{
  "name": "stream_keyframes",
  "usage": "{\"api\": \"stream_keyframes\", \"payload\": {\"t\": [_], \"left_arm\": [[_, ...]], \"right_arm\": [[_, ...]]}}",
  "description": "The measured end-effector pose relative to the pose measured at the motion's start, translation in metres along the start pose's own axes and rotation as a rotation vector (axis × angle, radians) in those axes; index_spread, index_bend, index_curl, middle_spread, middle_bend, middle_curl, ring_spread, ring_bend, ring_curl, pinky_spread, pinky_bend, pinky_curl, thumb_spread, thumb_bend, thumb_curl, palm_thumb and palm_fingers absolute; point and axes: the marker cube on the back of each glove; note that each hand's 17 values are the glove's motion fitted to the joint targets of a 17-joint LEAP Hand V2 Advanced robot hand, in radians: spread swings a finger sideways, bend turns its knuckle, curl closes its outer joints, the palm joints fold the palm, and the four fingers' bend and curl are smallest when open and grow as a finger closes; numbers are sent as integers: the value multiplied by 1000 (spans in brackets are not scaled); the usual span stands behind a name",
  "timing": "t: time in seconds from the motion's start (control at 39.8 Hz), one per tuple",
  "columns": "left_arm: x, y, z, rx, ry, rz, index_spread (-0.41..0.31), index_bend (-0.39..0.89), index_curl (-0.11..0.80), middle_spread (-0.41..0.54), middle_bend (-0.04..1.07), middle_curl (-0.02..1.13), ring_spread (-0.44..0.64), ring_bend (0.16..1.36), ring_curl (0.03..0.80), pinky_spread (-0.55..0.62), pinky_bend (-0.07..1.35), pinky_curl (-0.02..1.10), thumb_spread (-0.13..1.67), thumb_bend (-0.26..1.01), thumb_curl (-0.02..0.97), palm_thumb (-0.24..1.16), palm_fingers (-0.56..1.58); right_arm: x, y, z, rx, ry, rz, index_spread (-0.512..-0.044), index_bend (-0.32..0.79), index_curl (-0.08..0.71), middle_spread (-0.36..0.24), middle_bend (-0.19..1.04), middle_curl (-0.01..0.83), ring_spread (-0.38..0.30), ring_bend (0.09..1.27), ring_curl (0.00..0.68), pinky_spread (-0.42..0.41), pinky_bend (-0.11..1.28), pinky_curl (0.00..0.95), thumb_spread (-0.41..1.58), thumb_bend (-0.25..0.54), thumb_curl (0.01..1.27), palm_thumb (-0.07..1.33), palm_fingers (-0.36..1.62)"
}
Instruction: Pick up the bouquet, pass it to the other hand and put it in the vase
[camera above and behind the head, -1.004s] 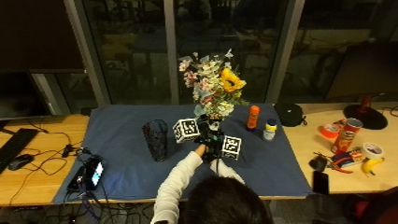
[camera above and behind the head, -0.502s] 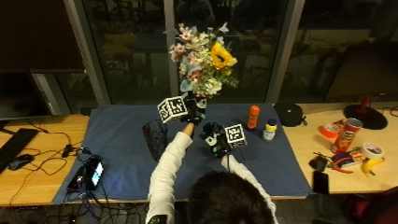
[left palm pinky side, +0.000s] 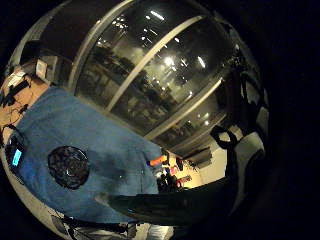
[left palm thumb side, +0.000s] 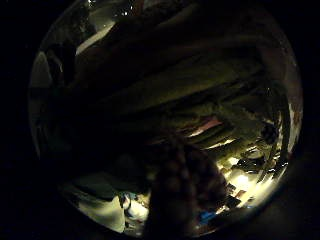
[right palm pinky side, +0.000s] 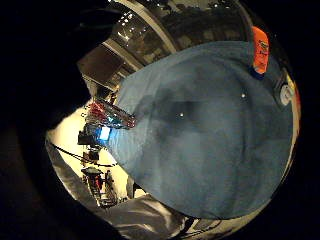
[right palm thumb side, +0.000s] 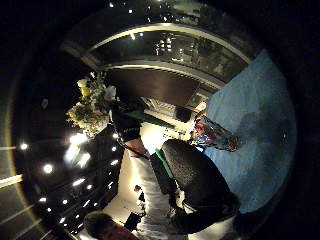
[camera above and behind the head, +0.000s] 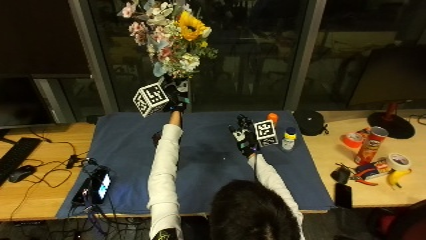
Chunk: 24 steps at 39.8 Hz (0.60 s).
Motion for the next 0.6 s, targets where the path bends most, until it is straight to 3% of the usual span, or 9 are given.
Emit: {"api": "stream_keyframes", "payload": {"t": [0.2, 0.38, 0.45, 0.48, 0.53, 0.55, 0.58, 0.6], "left_arm": [[-44, -11, -15, 34, -47, 0, -338, 420, 564, -358, 719, 582, -386, 860, 483, -413, 693, 489, 466, -35, 688, 834, 1364], [-90, -7, -11, -4, -12, -59, -341, 411, 574, -356, 720, 584, -385, 849, 483, -418, 696, 488, 460, -45, 699, 810, 1361], [-124, 5, -11, -99, -3, -109, -340, 391, 573, -358, 713, 581, -383, 846, 481, -422, 712, 492, 535, -76, 675, 736, 1361], [-137, 13, -12, -161, -10, -132, -340, 394, 576, -359, 717, 583, -383, 844, 482, -421, 707, 490, 512, -47, 686, 765, 1359], [-177, 37, -14, -334, -52, -200, -333, 334, 564, -350, 668, 571, -382, 844, 478, -430, 741, 496, 621, -81, 642, 678, 1288], [-202, 52, -17, -428, -84, -243, -318, 280, 551, -340, 629, 564, -377, 831, 472, -422, 753, 498, 677, -84, 618, 642, 1191], [-228, 67, -21, -508, -119, -286, -270, 154, 517, -315, 595, 559, -346, 781, 457, -382, 679, 471, 706, -100, 592, 591, 867], [-252, 83, -27, -567, -152, -322, -161, 54, 495, -236, 563, 568, -200, 681, 456, -200, 501, 447, 718, -108, 573, 548, 127]], "right_arm": [[1, -2, -7, 26, -40, 31, -298, 116, 301, -13, 181, 358, 16, 448, 329, 193, 540, 351, 1053, -40, 351, 393, 258], [-15, 8, -16, 145, 104, 208, -302, 127, 286, 2, 187, 353, 32, 453, 323, 206, 519, 342, 1071, -28, 335, 382, 254], [6, -1, -24, 213, 191, 127, -301, 158, 294, 5, 183, 350, 36, 444, 321, 210, 501, 337, 1077, -37, 324, 355, 264], [9, -1, -26, 220, 198, 96, -303, 145, 290, 6, 183, 349, 37, 444, 320, 211, 505, 338, 1077, -31, 323, 359, 262], [9, 7, -28, 169, 144, 86, -300, 162, 296, 1, 181, 347, 39, 436, 318, 212, 491, 334, 1085, -32, 317, 347, 273], [10, 14, -29, 126, 108, 112, -297, 163, 298, 1, 182, 346, 39, 433, 317, 212, 484, 333, 1087, -30, 315, 346, 276], [14, 20, -31, 87, 84, 144, -296, 162, 299, 1, 182, 345, 40, 428, 315, 212, 482, 333, 1093, -29, 314, 342, 276], [20, 25, -33, 56, 72, 165, -295, 161, 300, 0, 181, 344, 40, 426, 314, 212, 479, 333, 1096, -28, 312, 341, 277]]}}
